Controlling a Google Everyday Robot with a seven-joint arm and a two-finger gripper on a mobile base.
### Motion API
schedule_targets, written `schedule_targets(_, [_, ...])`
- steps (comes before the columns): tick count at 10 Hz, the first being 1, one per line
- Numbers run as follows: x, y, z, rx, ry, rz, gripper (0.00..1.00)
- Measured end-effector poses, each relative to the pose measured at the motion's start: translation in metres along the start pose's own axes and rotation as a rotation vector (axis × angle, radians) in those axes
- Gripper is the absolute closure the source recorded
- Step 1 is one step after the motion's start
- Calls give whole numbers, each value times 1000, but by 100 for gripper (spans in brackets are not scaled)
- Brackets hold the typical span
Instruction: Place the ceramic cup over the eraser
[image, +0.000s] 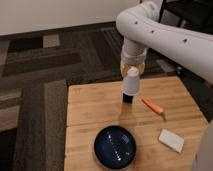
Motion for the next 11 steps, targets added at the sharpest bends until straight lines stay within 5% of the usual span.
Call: schedule_targets(11, [6, -9, 35, -47, 37, -10, 100])
